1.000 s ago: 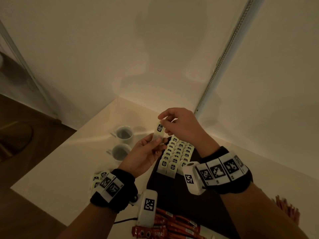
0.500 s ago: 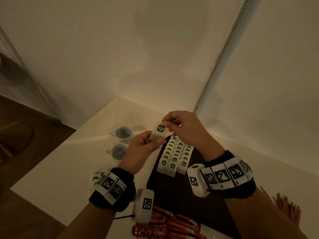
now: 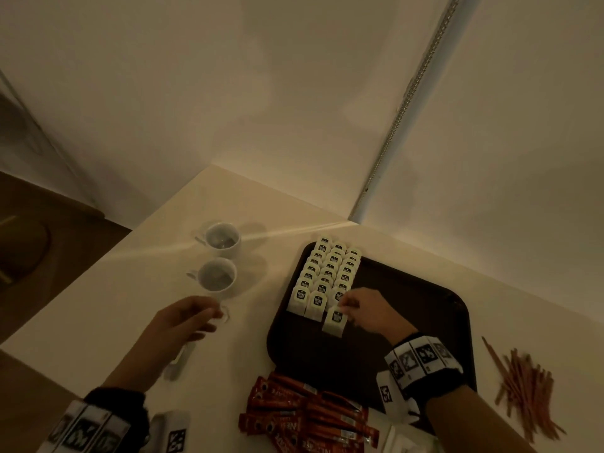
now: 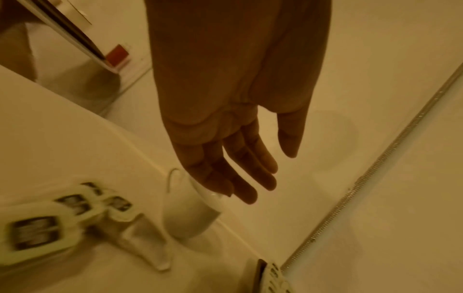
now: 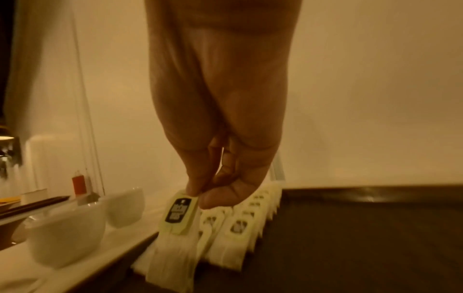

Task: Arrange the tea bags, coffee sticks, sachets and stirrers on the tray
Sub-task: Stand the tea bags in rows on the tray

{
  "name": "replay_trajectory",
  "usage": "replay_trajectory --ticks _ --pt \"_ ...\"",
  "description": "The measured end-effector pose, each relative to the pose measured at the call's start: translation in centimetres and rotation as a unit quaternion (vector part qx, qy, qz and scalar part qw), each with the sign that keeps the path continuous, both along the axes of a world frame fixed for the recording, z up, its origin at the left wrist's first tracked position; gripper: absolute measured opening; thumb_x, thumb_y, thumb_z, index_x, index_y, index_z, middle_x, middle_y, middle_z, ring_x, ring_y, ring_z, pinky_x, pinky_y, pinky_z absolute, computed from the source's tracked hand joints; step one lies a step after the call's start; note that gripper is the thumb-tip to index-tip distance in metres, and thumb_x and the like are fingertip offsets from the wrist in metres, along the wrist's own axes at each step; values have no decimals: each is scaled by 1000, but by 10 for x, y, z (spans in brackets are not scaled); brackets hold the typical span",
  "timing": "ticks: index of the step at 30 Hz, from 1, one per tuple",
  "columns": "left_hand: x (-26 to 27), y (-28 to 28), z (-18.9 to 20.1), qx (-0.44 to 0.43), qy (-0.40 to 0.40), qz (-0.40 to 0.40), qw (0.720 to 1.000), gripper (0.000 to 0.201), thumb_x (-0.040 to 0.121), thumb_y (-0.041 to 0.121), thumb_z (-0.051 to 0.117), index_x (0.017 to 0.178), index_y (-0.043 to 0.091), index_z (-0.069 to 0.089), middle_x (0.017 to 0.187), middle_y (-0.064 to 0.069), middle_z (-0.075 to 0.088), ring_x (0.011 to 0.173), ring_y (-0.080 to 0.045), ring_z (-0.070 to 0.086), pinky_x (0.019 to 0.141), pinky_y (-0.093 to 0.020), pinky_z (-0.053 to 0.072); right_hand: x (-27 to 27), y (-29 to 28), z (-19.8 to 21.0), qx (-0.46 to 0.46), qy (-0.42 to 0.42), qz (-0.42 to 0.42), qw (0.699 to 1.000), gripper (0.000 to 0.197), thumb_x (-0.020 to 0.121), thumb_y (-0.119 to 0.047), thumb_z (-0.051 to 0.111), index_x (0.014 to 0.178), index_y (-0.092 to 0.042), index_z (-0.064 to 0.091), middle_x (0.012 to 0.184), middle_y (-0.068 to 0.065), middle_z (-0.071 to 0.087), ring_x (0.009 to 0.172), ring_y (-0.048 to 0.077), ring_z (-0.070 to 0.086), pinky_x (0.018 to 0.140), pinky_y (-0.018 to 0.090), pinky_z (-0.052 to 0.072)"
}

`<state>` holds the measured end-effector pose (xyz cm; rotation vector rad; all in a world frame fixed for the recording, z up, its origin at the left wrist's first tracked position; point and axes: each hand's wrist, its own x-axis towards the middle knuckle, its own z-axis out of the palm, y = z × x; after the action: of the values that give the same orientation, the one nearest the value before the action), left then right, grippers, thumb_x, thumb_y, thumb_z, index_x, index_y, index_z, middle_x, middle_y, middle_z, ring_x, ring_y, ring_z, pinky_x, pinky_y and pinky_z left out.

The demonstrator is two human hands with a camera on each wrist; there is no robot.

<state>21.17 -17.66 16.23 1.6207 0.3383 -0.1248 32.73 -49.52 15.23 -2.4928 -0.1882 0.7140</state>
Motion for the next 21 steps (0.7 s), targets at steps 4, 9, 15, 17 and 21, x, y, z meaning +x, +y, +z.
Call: replay_trajectory --ticks 4,9,15,17,21 --pt "-20 14 -16 1 47 32 998 18 95 10 50 102 6 66 94 -8 73 81 -23 66 77 -34 48 5 -4 -29 -16 29 -13 999 20 93 -15 55 109 -6 62 79 -8 54 73 5 55 72 19 49" --pt "-34 24 -27 -18 75 59 995 21 95 8 47 105 3 66 98 -14 72 80 -27 63 74 -36 46 16 -3 -40 -21 -4 -53 998 6 90 -13 60 95 -11 63 92 1 60 81 11 56 79 26 50" --pt "-40 27 -26 -33 74 71 994 22 96 7 45 102 3 65 91 -11 71 79 -29 60 72 -35 45 25 0 -48 -6 -17 -106 994 9 89 -8 60 83 -14 57 107 12 64 87 16 56 82 30 51" --pt "-40 27 -25 -39 73 73 994 21 96 7 45 101 4 66 88 -9 72 79 -28 60 72 -35 45 28 1 -49 -2 -19 -115 993 16 89 -7 60 77 -17 55 107 12 65 90 18 58 84 32 51" --pt "-39 29 -20 -31 72 68 995 20 96 8 47 102 5 66 91 -8 72 82 -28 62 75 -35 47 27 3 -41 18 -56 -127 990 7 89 -13 61 95 -11 59 104 8 62 93 17 56 73 20 46"
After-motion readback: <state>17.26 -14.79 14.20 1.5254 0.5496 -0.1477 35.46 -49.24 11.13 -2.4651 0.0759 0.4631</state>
